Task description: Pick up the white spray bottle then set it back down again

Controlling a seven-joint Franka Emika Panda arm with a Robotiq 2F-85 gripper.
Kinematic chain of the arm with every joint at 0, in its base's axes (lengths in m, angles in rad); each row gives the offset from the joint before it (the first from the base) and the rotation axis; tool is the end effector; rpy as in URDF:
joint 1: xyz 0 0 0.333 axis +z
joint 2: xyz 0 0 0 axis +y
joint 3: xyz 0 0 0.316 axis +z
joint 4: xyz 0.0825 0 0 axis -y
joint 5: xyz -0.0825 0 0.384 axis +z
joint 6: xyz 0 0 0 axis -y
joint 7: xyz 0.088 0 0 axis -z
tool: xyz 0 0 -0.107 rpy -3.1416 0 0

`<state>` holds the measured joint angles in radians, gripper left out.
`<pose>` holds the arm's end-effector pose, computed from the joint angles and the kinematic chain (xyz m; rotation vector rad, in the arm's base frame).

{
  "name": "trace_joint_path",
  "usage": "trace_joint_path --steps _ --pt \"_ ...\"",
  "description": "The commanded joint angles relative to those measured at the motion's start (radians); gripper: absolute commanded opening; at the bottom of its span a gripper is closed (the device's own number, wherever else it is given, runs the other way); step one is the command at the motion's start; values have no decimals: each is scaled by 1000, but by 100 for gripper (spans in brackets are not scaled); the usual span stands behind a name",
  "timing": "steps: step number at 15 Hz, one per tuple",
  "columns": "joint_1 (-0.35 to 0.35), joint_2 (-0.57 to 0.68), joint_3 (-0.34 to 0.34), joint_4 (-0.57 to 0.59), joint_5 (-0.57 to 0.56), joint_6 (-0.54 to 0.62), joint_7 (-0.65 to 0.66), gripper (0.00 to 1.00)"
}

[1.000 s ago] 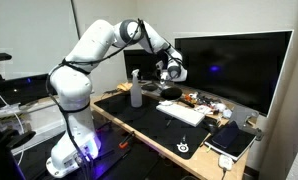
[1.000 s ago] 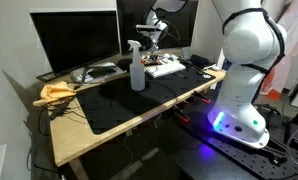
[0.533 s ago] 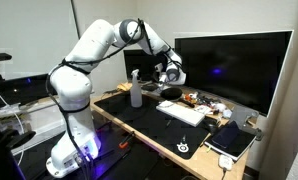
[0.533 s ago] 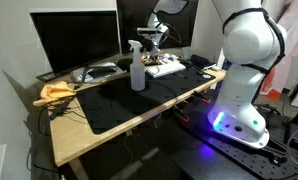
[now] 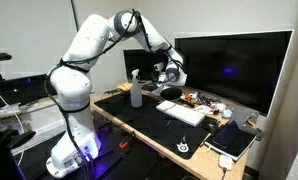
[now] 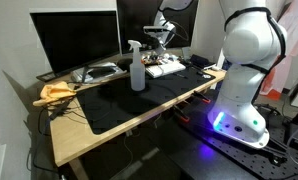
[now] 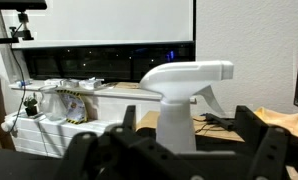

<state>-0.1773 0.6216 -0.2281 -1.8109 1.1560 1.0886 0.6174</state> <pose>0.5463 -0.0876 0.2381 -1.3710 1.1114 1.4205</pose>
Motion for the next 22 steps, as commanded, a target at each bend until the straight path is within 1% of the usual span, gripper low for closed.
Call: trace_joint_path --steps 1,12,22 --pt "15 -69 -4 -84 14 36 -19 100" --pt "46 -72 4 -83 1 85 -101 100" --pt "53 -75 13 -80 11 108 -114 100"
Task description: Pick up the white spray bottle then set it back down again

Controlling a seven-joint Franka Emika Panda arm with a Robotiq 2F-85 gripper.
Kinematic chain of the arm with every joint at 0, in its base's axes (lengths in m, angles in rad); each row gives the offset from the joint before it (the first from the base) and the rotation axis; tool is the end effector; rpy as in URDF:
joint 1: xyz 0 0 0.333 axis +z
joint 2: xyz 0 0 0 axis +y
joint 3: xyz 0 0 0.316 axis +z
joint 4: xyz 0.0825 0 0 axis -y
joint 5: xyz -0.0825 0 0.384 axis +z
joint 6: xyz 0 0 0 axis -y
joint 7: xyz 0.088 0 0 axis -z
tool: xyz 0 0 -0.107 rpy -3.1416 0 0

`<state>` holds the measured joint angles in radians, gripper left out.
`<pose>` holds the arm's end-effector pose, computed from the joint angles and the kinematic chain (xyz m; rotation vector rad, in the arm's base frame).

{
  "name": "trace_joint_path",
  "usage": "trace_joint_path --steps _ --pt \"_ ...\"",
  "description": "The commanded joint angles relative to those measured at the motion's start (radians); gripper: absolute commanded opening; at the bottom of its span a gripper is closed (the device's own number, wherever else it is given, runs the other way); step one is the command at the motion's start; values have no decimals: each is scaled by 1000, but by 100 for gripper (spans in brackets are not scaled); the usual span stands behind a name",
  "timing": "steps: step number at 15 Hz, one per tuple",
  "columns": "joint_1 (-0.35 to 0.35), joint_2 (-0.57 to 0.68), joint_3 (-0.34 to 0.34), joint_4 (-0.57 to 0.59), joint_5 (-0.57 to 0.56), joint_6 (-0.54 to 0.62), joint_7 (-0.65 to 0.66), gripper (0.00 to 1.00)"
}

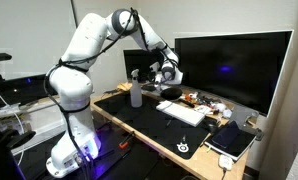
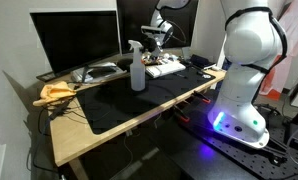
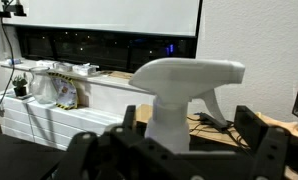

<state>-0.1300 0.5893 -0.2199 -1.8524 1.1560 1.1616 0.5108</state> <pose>0.5471 -0.0607 0.2374 -1.4545 1.0480 1.3262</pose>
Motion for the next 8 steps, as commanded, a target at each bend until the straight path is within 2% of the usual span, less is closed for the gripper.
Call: trace_joint_path --steps 1,6,7,8 --pt "6 -45 5 -41 10 36 -9 100" --pt "13 -45 7 -43 11 40 -7 100" --pt "13 -45 8 -43 10 39 -9 79" --pt "13 -46 7 -44 9 39 -10 74"
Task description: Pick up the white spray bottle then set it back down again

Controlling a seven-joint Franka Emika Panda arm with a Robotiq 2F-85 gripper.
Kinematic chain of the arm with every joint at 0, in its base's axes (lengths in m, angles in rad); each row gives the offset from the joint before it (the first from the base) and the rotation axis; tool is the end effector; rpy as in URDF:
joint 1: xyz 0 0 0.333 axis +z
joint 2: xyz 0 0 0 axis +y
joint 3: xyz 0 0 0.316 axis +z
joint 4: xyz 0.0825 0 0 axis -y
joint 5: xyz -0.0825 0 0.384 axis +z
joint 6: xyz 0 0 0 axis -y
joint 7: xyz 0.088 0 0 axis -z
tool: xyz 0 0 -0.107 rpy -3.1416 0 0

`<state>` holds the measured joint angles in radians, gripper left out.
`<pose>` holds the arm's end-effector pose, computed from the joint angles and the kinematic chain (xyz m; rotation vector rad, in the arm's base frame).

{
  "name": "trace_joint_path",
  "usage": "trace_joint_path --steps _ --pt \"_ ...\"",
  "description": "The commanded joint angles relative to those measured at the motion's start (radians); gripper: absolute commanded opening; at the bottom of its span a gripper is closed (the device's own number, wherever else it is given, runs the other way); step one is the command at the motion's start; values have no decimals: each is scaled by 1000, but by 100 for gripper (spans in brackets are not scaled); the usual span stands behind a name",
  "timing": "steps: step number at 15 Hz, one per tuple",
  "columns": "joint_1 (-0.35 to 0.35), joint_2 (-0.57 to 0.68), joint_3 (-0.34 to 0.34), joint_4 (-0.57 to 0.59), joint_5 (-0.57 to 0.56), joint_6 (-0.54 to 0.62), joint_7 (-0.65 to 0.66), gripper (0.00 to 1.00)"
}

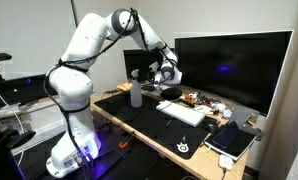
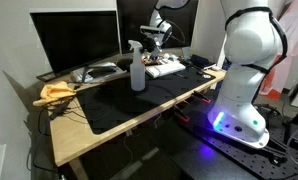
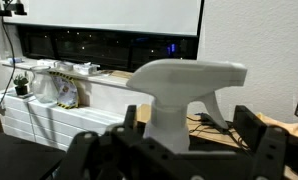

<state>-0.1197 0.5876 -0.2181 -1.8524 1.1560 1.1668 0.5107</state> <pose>0.5484 -0.0545 0.2379 -1.4649 1.0432 1.3287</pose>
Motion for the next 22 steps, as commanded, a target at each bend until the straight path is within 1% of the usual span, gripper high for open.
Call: trace_joint_path --steps 1,3,5,6,7,13,22 --pt "3 -45 5 -45 9 34 -11 66" --pt "2 -45 5 -46 10 34 -12 49" --pt "1 -45 5 -45 10 35 -11 38" --pt "1 -45 5 -45 10 36 -11 31" --pt "0 -44 5 -44 11 36 -11 28" --pt "-1 -42 5 -40 13 34 -6 28" --pt "-19 -44 4 -34 35 0 56 28"
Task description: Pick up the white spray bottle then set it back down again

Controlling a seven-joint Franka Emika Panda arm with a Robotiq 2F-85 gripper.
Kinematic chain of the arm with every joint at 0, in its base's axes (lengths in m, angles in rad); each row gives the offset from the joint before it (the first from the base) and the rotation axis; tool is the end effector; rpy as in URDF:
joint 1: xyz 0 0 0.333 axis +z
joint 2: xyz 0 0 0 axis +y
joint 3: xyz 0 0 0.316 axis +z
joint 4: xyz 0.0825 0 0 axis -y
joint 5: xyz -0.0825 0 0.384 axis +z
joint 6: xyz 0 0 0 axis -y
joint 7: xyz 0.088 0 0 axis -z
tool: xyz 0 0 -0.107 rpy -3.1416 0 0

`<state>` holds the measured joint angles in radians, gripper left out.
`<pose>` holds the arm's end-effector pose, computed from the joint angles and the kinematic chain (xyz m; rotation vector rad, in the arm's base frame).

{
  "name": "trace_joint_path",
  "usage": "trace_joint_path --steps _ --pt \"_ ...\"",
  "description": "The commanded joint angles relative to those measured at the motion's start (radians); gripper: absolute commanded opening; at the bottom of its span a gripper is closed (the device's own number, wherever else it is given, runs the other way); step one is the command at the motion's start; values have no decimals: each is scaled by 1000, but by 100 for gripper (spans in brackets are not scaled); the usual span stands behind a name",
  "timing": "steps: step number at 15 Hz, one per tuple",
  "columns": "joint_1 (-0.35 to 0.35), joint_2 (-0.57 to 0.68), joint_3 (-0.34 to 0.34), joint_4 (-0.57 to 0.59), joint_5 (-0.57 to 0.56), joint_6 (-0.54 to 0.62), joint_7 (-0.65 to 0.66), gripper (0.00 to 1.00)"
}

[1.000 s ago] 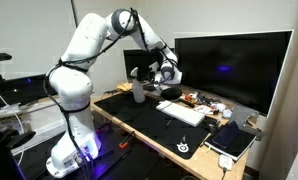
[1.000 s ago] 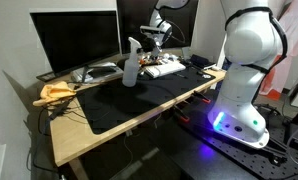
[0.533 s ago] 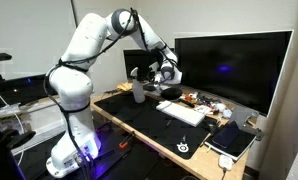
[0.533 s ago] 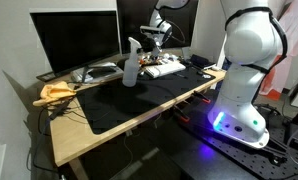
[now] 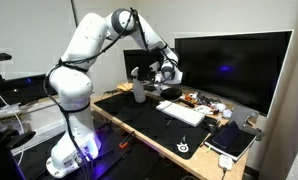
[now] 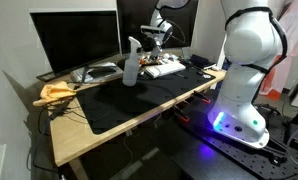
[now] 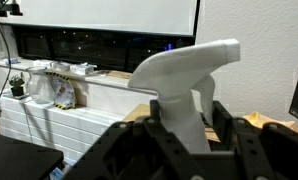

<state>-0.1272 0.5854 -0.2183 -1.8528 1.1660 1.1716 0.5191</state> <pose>0.5495 -0.0588 0.2393 -1.4511 1.0559 1.3178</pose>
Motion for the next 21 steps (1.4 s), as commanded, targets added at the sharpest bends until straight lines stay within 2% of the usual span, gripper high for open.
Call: trace_joint_path --steps 1,21 --pt "-12 -42 4 -34 27 -5 52 28" --pt "-14 9 11 -4 64 1 219 28"
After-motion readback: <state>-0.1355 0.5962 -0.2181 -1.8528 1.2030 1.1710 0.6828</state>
